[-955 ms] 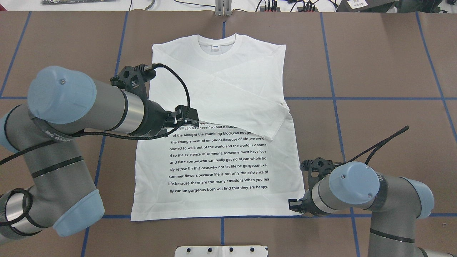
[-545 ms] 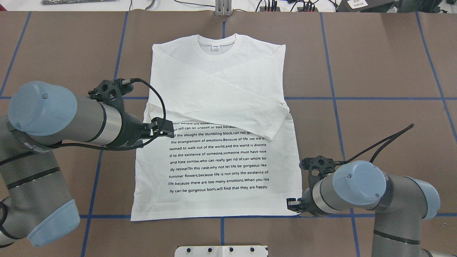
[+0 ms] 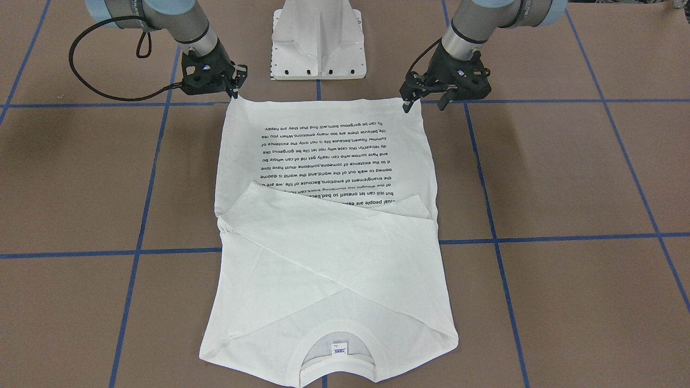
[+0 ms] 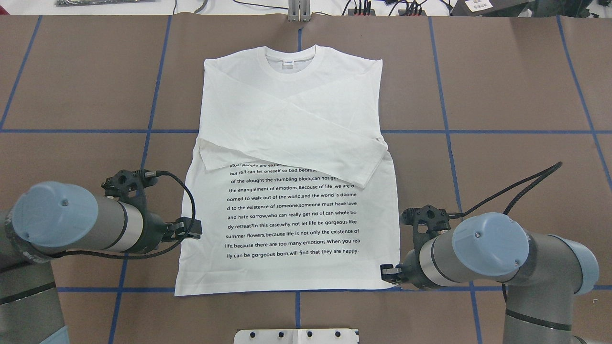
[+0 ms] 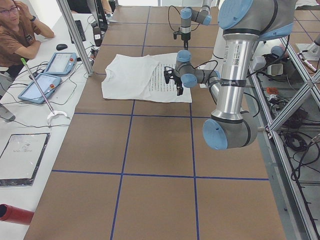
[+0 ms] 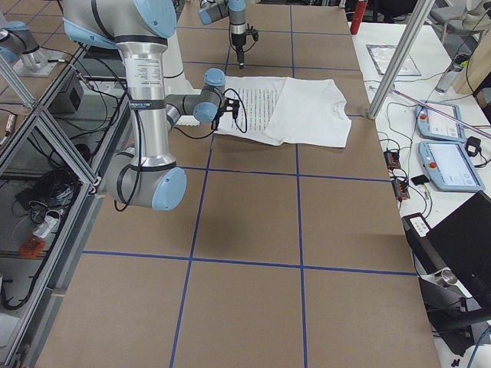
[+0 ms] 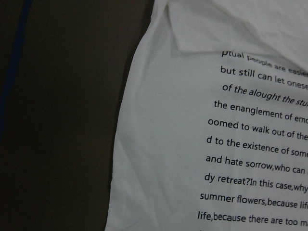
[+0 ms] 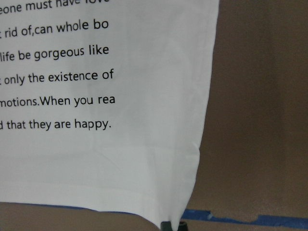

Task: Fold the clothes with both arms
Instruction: 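Move the left gripper down to the hem corner nearest it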

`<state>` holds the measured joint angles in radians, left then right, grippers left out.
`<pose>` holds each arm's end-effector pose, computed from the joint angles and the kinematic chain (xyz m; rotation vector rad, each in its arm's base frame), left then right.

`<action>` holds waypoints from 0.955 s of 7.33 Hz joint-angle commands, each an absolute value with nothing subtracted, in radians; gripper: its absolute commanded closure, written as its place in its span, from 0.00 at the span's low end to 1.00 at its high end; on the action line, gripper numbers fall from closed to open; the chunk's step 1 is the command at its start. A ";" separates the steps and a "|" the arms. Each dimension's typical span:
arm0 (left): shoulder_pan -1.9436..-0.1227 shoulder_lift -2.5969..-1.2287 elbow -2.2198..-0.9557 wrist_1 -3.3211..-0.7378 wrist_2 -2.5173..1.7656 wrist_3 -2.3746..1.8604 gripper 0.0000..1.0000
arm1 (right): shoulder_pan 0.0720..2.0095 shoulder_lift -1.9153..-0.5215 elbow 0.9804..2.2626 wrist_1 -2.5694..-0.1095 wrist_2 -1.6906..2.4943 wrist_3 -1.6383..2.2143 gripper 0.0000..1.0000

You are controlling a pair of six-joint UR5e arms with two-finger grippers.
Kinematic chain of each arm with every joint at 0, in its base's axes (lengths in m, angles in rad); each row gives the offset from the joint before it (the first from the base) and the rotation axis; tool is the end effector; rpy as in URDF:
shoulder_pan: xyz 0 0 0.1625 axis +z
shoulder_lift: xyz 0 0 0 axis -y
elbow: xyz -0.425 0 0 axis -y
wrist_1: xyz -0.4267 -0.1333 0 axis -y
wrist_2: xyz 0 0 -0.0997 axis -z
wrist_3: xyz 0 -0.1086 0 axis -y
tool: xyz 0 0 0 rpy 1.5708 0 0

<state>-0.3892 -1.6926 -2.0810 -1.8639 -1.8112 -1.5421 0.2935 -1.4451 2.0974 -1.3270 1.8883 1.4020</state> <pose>0.4590 -0.3044 0.3161 -0.0272 0.9484 -0.2220 -0.4836 -0.2500 0.3117 -0.0844 -0.9317 -0.0268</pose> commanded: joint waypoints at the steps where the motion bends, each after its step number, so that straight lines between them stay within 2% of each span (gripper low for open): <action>1: -0.293 -1.680 -2.019 -1.937 -1.741 -1.644 0.02 | 0.293 -1.439 2.102 -1.327 1.888 1.402 1.00; 4: -0.261 -1.660 -2.014 -1.933 -1.740 -1.644 0.06 | 0.293 -1.436 2.100 -1.327 1.888 1.402 1.00; 7: -0.244 -1.663 -2.016 -1.885 -1.743 -1.647 0.16 | 0.293 -1.433 2.102 -1.327 1.890 1.402 1.00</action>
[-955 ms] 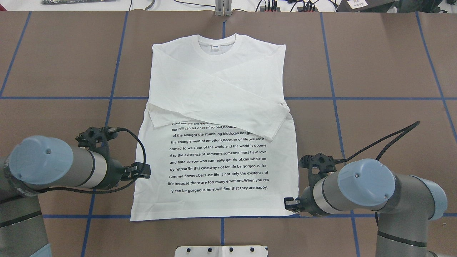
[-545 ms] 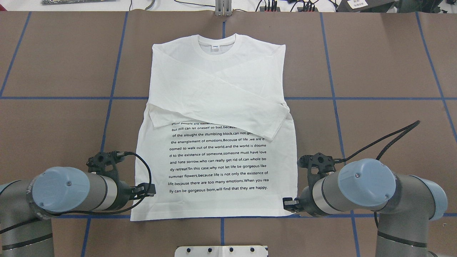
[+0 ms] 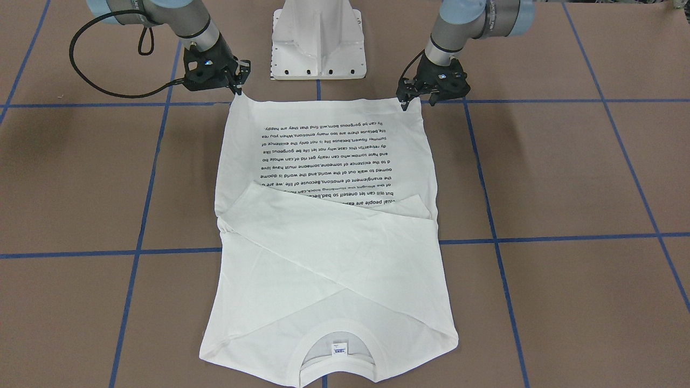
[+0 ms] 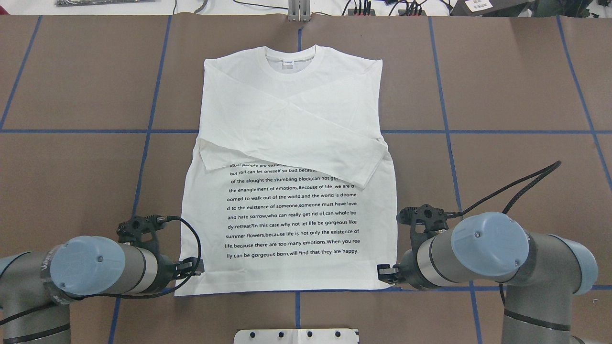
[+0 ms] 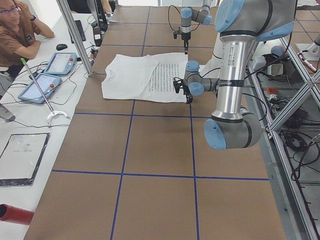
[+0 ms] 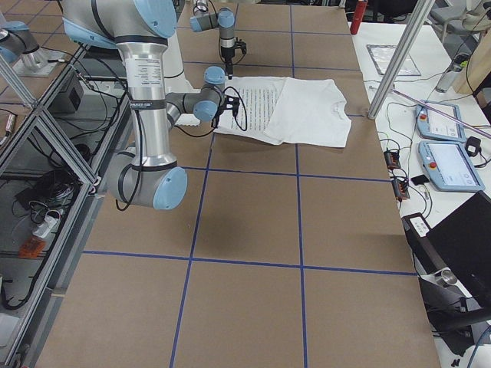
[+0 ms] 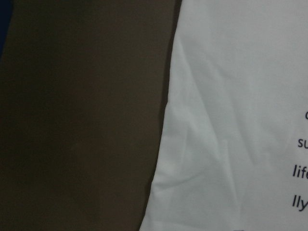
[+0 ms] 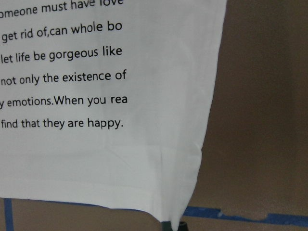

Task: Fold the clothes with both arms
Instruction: 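Move the left gripper down to the hem corner nearest it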

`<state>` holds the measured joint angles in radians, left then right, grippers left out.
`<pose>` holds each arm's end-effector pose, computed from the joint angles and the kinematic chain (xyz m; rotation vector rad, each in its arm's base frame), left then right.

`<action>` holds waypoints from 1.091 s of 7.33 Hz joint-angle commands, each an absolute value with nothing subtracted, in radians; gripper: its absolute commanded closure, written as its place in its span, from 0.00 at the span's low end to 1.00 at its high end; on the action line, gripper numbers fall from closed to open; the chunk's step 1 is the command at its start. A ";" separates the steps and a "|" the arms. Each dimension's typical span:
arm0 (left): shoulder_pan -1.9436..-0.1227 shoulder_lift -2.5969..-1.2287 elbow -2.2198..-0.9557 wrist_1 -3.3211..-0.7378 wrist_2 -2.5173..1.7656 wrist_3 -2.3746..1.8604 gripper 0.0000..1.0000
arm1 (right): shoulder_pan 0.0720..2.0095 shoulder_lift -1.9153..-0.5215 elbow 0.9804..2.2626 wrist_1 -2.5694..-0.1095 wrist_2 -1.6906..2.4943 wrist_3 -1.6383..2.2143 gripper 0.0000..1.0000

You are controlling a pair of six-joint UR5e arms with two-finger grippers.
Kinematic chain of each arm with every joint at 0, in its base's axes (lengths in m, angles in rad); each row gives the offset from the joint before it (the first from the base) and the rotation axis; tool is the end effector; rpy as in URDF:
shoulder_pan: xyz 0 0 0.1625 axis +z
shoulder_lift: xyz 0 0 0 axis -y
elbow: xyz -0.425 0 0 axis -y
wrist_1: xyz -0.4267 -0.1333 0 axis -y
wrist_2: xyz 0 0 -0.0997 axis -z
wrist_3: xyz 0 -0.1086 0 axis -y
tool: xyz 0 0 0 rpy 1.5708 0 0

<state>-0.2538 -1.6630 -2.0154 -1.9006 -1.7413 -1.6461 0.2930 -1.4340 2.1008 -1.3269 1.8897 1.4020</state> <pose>0.5054 -0.2498 0.3608 -0.0822 0.8772 -0.2337 -0.4844 -0.2498 0.3041 -0.0819 -0.9458 -0.0305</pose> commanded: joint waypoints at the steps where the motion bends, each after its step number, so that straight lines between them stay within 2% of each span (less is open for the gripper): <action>1: -0.242 -1.663 -2.020 -1.864 -1.744 -1.647 0.20 | 0.293 -1.431 2.102 -1.327 1.890 1.402 1.00; 3: -0.239 -1.664 -2.023 -1.864 -1.747 -1.654 0.30 | 0.301 -1.433 2.102 -1.327 1.894 1.401 1.00; 8: -0.227 -1.664 -2.016 -1.862 -1.747 -1.661 0.48 | 0.318 -1.436 2.102 -1.327 1.905 1.401 1.00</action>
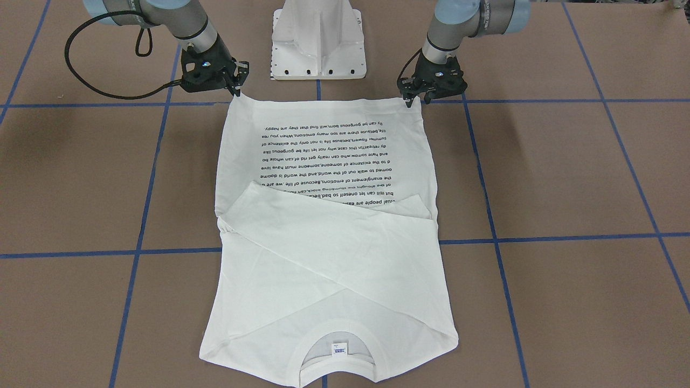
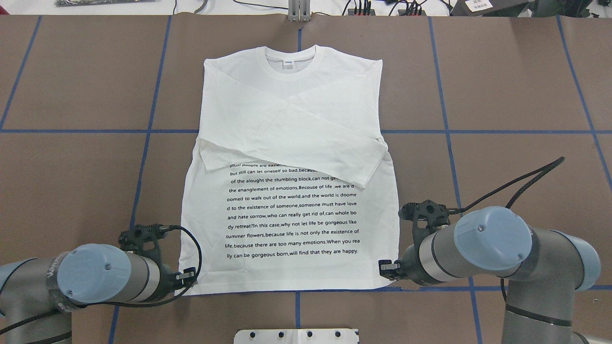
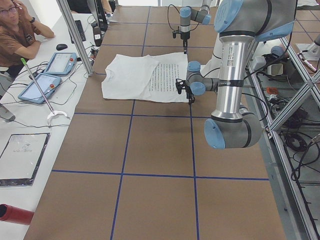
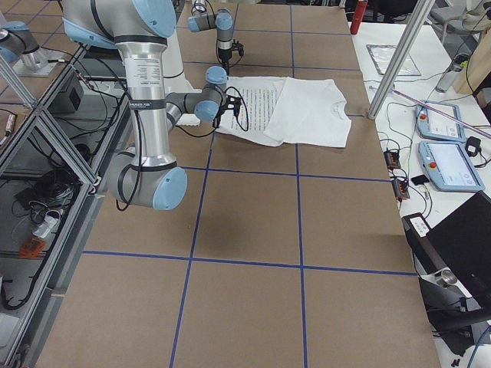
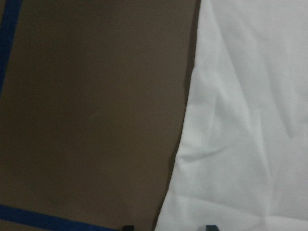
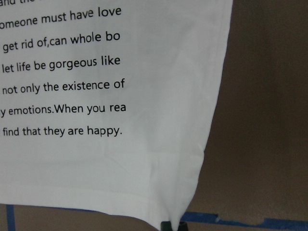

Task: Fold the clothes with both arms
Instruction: 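Grasp both hem corners with the left and right grippers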

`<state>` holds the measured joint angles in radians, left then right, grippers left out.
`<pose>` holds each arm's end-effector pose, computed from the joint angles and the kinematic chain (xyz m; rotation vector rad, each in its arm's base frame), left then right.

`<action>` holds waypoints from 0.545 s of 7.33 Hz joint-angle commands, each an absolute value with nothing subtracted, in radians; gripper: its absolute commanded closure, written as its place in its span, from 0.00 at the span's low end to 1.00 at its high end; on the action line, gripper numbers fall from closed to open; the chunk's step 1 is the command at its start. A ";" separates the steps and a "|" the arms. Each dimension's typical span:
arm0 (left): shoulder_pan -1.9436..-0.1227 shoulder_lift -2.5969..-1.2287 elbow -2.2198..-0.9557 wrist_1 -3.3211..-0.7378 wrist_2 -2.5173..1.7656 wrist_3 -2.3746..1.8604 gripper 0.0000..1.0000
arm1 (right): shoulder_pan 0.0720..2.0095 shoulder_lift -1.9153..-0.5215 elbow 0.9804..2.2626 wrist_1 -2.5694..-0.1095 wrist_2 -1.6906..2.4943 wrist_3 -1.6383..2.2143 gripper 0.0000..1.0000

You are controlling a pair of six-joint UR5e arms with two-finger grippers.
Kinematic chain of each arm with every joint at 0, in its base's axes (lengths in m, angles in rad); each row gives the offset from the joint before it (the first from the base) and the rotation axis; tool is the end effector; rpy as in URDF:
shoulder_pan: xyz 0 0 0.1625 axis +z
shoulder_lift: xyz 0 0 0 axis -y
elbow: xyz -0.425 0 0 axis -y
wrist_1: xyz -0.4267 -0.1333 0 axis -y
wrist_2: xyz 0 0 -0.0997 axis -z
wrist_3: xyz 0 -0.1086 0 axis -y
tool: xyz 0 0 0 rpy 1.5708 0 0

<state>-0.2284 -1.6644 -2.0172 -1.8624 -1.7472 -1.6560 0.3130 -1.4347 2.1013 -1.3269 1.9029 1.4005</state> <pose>0.5117 -0.2362 0.3646 -0.1066 0.8408 -0.2213 -0.4791 -0.2579 0.3040 -0.0839 -0.9486 -0.0194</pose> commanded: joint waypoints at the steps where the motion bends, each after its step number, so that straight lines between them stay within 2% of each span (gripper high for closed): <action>1: -0.218 -1.664 -2.016 -1.862 -1.747 -1.684 0.54 | 0.319 -1.437 2.102 -1.327 1.907 1.401 1.00; 4: -0.209 -1.669 -2.016 -1.862 -1.747 -1.707 0.69 | 0.322 -1.437 2.100 -1.327 1.913 1.401 1.00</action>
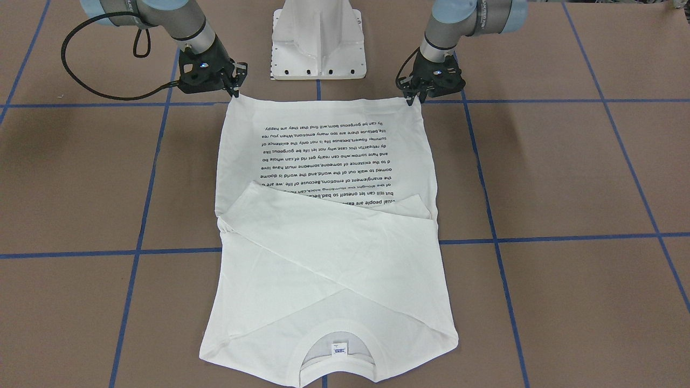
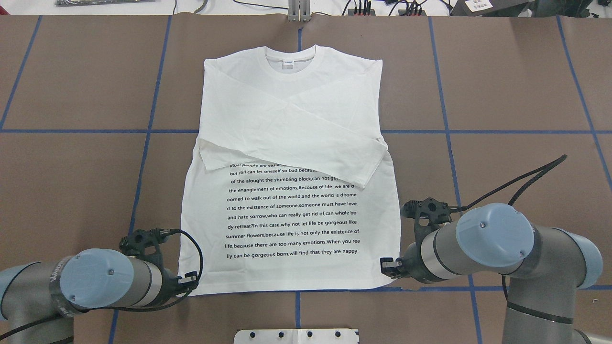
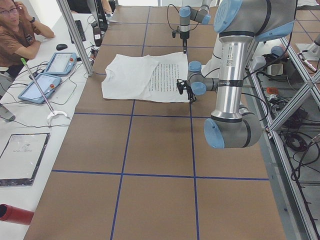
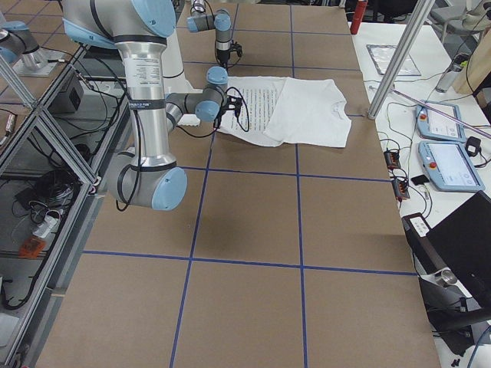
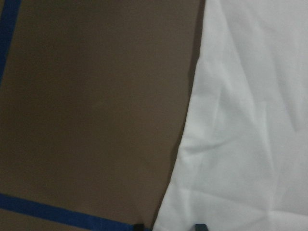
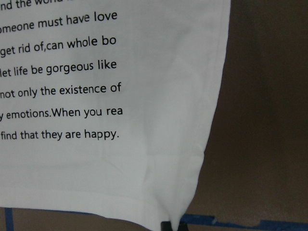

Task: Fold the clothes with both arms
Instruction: 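Grasp both hem corners with the left and right grippers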

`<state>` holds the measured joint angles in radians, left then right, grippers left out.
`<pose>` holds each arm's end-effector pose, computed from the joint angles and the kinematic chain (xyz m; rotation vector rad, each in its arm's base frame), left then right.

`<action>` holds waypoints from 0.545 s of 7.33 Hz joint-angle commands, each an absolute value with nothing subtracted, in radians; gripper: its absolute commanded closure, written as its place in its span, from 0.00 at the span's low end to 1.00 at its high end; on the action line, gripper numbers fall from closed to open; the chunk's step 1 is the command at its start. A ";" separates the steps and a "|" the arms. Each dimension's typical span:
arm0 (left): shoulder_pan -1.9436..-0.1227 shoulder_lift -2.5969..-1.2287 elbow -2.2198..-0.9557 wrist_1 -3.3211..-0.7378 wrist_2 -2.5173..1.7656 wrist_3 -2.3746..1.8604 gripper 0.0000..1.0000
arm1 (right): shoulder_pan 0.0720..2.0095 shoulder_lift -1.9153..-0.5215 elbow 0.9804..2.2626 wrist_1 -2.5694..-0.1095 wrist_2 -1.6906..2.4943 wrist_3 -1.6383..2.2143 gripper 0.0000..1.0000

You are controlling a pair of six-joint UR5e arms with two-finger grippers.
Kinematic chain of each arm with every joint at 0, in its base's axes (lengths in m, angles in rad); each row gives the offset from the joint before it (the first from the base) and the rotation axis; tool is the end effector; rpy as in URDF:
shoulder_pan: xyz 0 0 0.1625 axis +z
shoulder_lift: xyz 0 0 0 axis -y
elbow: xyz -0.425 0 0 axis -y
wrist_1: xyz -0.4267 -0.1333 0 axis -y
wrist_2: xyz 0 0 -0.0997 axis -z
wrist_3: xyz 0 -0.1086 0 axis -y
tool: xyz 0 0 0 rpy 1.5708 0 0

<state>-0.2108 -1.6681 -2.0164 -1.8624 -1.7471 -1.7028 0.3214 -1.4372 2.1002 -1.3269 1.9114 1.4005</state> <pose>0.5167 -0.2274 0.3630 -0.1334 0.8403 -0.2484 -0.4769 -0.2610 0.3056 -0.0887 -0.9470 -0.0149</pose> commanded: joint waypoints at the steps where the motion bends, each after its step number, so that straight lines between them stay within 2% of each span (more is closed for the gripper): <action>1: -0.209 -1.670 -2.016 -1.862 -1.747 -1.707 0.82 | 0.325 -1.437 2.099 -1.327 1.913 1.401 1.00; 2: -0.209 -1.675 -2.025 -1.849 -1.747 -1.707 0.94 | 0.328 -1.439 2.098 -1.327 1.914 1.401 1.00; 3: -0.207 -1.698 -2.026 -1.820 -1.747 -1.707 1.00 | 0.330 -1.439 2.098 -1.327 1.916 1.401 1.00; 4: -0.207 -1.716 -2.031 -1.803 -1.747 -1.707 1.00 | 0.334 -1.437 2.100 -1.327 1.919 1.401 1.00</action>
<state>-0.2076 -1.6947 -2.0258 -1.8260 -1.7472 -1.7073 0.3300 -1.4383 2.0988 -1.3269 1.9160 1.4005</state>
